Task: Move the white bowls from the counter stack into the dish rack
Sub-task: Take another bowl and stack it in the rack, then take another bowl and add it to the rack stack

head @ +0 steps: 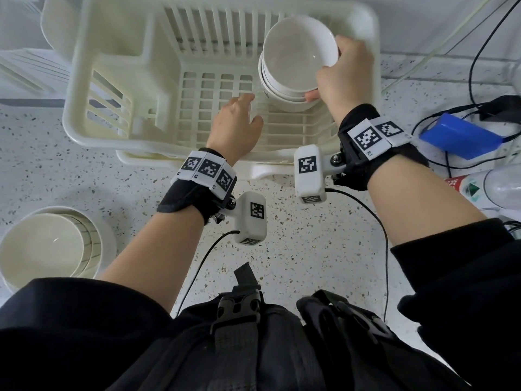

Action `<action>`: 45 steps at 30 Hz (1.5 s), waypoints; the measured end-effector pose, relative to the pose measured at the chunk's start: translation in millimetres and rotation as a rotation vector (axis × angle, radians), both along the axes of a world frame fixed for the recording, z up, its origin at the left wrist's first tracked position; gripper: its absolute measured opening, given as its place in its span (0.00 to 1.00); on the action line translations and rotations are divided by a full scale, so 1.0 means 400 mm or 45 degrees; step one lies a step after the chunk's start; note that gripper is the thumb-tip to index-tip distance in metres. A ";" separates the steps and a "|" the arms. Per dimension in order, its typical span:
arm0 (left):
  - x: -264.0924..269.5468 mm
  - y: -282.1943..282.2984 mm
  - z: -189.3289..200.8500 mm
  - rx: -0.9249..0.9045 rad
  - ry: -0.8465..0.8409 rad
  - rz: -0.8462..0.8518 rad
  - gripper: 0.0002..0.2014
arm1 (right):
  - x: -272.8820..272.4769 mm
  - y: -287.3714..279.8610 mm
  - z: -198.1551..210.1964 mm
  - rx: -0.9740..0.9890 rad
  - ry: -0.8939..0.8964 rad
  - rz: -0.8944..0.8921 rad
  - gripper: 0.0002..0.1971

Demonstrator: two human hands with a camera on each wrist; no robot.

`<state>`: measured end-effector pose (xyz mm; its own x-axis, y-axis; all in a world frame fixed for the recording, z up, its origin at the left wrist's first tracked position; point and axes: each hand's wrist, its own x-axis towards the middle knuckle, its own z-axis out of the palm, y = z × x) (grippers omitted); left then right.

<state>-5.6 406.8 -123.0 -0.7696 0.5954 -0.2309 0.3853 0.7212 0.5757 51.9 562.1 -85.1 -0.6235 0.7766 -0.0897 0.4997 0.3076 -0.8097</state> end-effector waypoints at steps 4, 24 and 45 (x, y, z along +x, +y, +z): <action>0.006 -0.005 0.008 0.036 0.010 0.011 0.23 | 0.006 -0.001 0.006 -0.038 0.017 -0.029 0.12; 0.225 -0.337 0.184 0.412 0.168 0.167 0.18 | 0.248 -0.406 0.128 -0.074 0.339 0.175 0.11; 0.063 -1.043 0.044 0.148 -0.029 0.592 0.19 | 0.040 -1.039 -0.006 -0.135 -0.241 0.482 0.16</action>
